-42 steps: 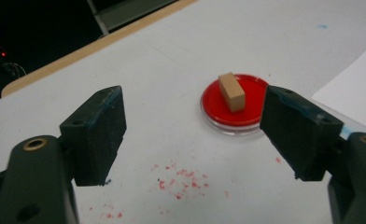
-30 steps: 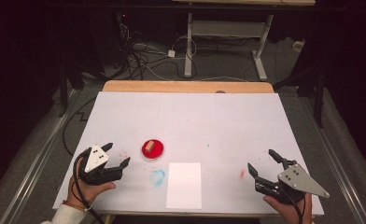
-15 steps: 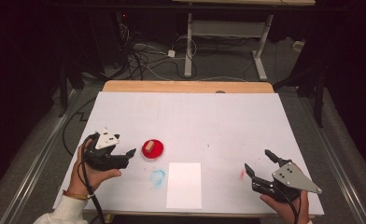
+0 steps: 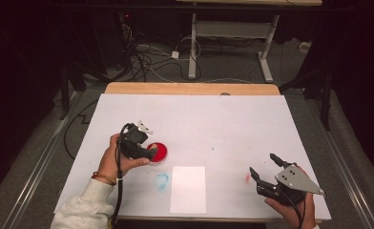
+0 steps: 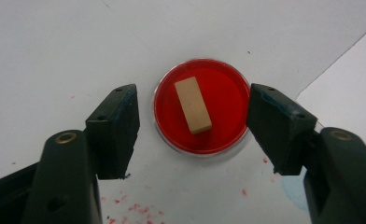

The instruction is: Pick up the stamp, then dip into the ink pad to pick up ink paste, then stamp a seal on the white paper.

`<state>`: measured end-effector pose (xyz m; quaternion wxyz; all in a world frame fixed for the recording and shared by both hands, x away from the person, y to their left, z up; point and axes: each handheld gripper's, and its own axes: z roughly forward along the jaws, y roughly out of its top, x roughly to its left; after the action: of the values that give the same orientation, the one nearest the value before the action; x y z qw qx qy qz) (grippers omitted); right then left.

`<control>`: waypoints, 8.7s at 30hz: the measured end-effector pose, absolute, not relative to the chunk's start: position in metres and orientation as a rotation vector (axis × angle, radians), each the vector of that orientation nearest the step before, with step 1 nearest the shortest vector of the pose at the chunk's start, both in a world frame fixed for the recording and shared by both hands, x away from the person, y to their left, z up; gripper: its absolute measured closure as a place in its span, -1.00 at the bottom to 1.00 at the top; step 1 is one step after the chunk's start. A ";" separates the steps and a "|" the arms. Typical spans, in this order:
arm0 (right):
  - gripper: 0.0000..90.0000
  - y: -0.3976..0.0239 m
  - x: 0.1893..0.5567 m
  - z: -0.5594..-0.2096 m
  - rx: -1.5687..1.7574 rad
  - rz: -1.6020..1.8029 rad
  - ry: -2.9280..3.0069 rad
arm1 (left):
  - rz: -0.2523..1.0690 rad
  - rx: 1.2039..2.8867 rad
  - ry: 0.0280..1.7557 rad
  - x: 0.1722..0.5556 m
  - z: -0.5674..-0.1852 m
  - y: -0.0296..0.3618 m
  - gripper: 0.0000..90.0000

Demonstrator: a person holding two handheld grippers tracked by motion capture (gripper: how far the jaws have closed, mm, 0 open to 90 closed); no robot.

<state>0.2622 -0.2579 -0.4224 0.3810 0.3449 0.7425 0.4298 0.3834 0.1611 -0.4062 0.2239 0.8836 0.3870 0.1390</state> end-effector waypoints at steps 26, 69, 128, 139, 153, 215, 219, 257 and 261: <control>-0.40 -0.259 0.264 -0.424 0.905 1.043 1.901 | 0.293 2.555 1.101 0.408 -0.433 0.149 0.60; -0.41 -0.255 0.271 -0.423 0.881 1.065 1.918 | 0.325 2.444 0.876 0.383 -0.412 0.162 0.64; -0.41 -0.253 0.269 -0.428 0.876 1.028 1.959 | 0.158 2.538 0.946 0.416 -0.440 0.154 0.65; -0.42 -0.249 0.271 -0.429 0.858 1.022 1.980 | 0.171 2.558 0.934 0.416 -0.439 0.153 0.64; -0.42 -0.251 0.270 -0.428 0.857 1.022 1.979 | 0.271 2.478 0.882 0.397 -0.397 0.159 0.64; -0.43 -0.246 0.269 -0.430 0.833 1.004 2.019 | 0.149 2.534 0.928 0.415 -0.441 0.157 0.64; -0.43 -0.247 0.270 -0.430 0.831 1.004 2.019 | 0.128 2.517 0.930 0.417 -0.442 0.160 0.64; -0.44 -0.250 0.274 -0.429 0.841 1.007 2.014 | 0.319 2.389 0.786 0.374 -0.387 0.167 0.64; -0.43 -0.251 0.272 -0.428 0.847 1.013 2.009 | 0.308 2.380 0.770 0.371 -0.386 0.163 0.64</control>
<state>0.2723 -0.2509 -0.4283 0.3606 0.3286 0.7795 0.3930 0.3712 0.1628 -0.3864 0.3055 0.8992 0.2909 0.1163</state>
